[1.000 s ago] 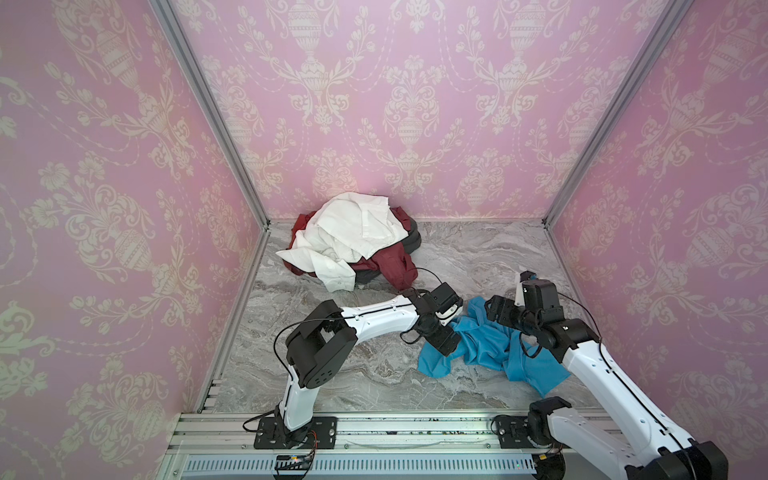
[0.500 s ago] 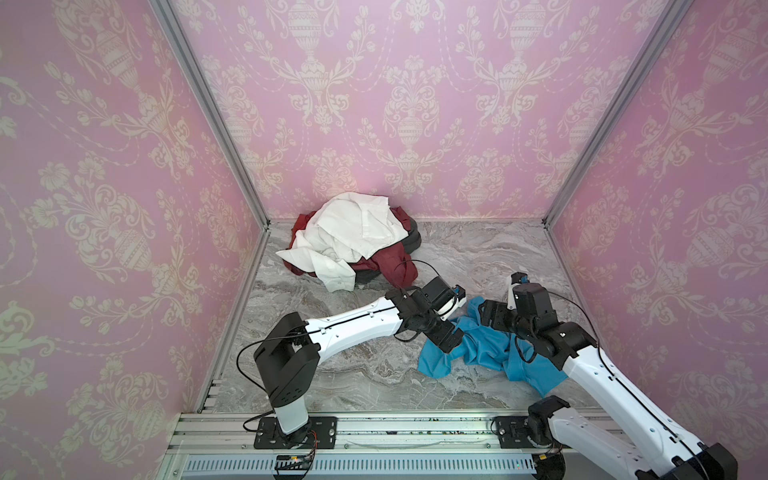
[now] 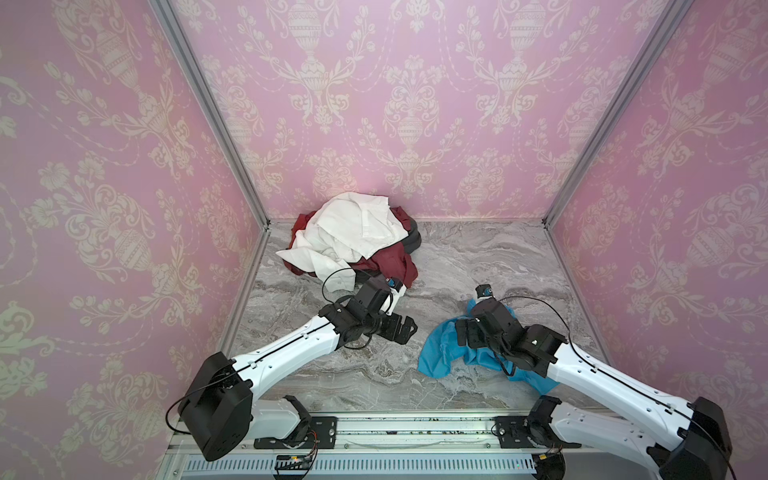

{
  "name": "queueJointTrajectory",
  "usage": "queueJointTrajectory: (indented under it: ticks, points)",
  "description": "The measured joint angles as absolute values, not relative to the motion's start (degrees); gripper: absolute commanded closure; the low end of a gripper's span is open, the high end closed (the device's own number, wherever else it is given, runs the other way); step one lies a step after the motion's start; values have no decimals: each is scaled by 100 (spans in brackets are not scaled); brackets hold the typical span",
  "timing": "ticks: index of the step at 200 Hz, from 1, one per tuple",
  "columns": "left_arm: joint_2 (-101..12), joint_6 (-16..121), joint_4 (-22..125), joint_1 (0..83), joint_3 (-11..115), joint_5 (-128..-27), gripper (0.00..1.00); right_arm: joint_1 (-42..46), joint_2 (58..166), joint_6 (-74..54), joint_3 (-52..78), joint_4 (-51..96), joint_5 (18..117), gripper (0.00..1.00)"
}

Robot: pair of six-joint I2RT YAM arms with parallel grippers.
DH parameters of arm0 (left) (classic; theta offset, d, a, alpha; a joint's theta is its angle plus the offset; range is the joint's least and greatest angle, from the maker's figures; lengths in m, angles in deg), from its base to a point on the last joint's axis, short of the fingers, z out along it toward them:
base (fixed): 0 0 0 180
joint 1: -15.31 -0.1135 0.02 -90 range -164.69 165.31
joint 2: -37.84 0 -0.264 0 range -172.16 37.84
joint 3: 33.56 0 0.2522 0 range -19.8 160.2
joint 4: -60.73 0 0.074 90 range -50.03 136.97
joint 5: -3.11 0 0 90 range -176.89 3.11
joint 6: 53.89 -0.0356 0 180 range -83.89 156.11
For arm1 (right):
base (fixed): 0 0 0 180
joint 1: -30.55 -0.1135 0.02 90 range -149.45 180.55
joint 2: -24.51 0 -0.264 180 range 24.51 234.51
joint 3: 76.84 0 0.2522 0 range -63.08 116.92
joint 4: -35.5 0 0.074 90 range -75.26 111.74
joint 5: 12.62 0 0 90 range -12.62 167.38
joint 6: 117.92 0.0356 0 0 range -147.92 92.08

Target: Pick out a specific cloth from the pile

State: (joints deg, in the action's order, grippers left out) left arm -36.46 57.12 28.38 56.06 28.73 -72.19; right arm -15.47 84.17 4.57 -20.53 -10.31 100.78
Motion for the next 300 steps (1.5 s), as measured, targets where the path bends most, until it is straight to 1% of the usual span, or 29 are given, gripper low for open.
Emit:
queueJointTrajectory:
  ticks: [25,56,70,119,144,166,171,176,197,244,300]
  points:
    - [-3613,5861,3030,5542,2738,-7219,2,-1929,8987,885,-2064,-957,10288,0]
    - [-3628,5968,3273,5481,2711,-7206,2,-1925,9494,1430,-2547,-653,10386,0]
    - [-3683,6007,3391,5438,2711,-7200,2,-1776,9614,1618,-2794,-535,10369,0]
    - [-3924,6154,3642,5221,2714,-7195,2,-249,9676,1998,-3284,123,10113,0]
    - [-3963,6178,3714,5151,2727,-7195,2,433,9752,2035,-3269,413,9995,1]
    - [-4020,6230,3751,5088,2742,-7195,2,1024,10093,2061,-3164,569,9919,1]
    - [-4033,6241,3758,5070,2749,-7195,2,1142,10163,2068,-3135,597,9914,4]
    - [-4052,6250,3760,5059,2755,-7197,2,1286,10224,2087,-3100,638,9901,4]
    - [-4096,6272,3758,4994,2816,-7200,2,1843,10358,2212,-3000,916,9731,3]
    - [-4142,6281,3754,4830,3033,-7204,2,2495,10524,2621,-2729,997,9401,2]
    - [-4254,6281,3699,4681,3223,-7230,1,3362,10552,2680,-2609,1146,9027,0]
